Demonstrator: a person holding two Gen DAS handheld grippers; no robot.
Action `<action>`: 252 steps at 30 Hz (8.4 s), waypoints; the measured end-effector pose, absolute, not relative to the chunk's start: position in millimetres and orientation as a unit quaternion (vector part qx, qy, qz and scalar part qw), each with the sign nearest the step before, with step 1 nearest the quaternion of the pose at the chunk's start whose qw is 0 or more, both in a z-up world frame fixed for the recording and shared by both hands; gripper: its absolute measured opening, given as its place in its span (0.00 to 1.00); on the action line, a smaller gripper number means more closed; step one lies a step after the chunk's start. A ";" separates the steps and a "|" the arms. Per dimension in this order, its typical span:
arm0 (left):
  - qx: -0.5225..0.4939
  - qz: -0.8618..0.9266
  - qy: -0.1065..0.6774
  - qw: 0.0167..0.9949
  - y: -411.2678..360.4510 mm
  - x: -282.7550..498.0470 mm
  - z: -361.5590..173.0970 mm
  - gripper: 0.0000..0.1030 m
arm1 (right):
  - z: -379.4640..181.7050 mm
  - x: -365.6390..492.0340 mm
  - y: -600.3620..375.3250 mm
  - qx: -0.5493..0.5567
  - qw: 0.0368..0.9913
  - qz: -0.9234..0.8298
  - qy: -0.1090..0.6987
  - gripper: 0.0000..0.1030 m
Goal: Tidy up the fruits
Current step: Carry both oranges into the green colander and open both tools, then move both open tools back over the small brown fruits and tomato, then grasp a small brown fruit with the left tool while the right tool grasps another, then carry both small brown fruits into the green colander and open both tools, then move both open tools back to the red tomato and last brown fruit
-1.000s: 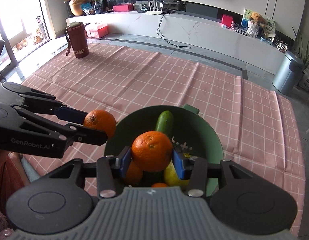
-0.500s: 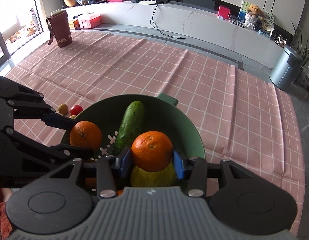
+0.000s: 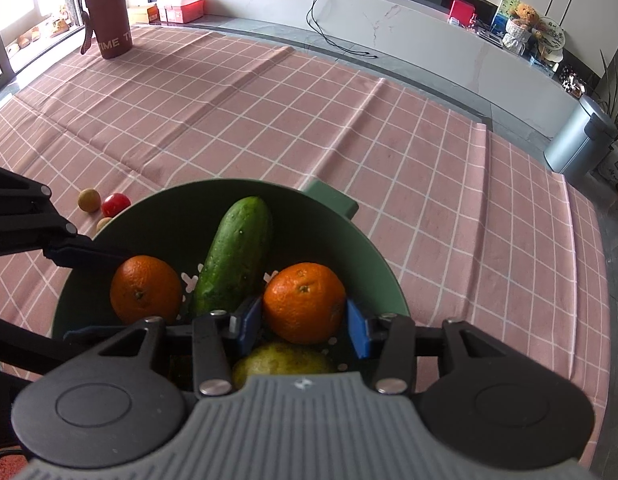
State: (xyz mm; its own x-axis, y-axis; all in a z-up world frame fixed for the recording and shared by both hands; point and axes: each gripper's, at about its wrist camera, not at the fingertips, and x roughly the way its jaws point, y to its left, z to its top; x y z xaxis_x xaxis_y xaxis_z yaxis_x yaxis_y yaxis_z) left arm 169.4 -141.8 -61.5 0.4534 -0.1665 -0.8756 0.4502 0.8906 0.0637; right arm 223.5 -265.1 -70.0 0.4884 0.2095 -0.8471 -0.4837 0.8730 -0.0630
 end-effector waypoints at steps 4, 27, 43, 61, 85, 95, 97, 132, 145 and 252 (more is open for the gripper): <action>0.138 -0.188 0.491 0.839 -140.4 170.1 -63.7 0.50 | -72.0 226.7 -264.9 -0.144 0.847 0.201 0.471 0.40; 0.058 -0.190 0.417 0.887 -97.3 131.3 4.1 0.62 | -12.7 171.5 -264.8 -0.106 0.901 0.122 0.402 0.68; 0.016 -0.171 0.387 0.906 -1.2 107.5 9.4 0.62 | -4.2 94.0 -205.7 0.011 0.930 0.134 0.343 0.68; 0.009 -0.167 0.393 0.904 46.2 104.0 -41.9 0.49 | -51.4 69.4 -122.8 -0.028 0.928 0.160 0.336 0.30; -0.043 -0.165 0.432 0.886 59.5 168.8 -99.4 0.38 | -114.2 144.3 -71.3 -0.083 0.928 0.091 0.352 0.25; -0.035 -0.168 0.438 0.883 51.8 177.2 -109.2 0.32 | -124.4 152.1 -70.0 -0.079 0.924 0.088 0.362 0.22; -0.033 -0.166 0.438 0.883 50.4 178.8 -110.3 0.31 | -124.9 152.5 -70.1 -0.080 0.925 0.087 0.361 0.22; -0.014 -0.102 0.374 0.922 36.9 107.8 -48.1 0.24 | -71.9 93.0 -84.8 -0.068 0.929 0.147 0.331 0.20; -0.018 -0.176 0.376 0.910 -30.0 89.5 -9.4 0.24 | -31.3 62.3 -161.3 -0.023 0.926 0.132 0.353 0.20; 0.017 -0.220 0.405 0.887 20.8 164.8 -90.6 0.39 | -90.0 116.4 -96.4 -0.082 0.922 0.108 0.363 0.25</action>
State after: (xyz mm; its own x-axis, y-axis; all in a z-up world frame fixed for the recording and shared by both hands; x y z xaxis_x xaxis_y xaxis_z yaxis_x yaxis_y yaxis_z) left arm 164.8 20.8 -90.6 0.5746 -0.3764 -0.7267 0.4032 0.9029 -0.1488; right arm 116.4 -96.4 -90.0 0.7135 0.1406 -0.6864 -0.2595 0.9630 -0.0725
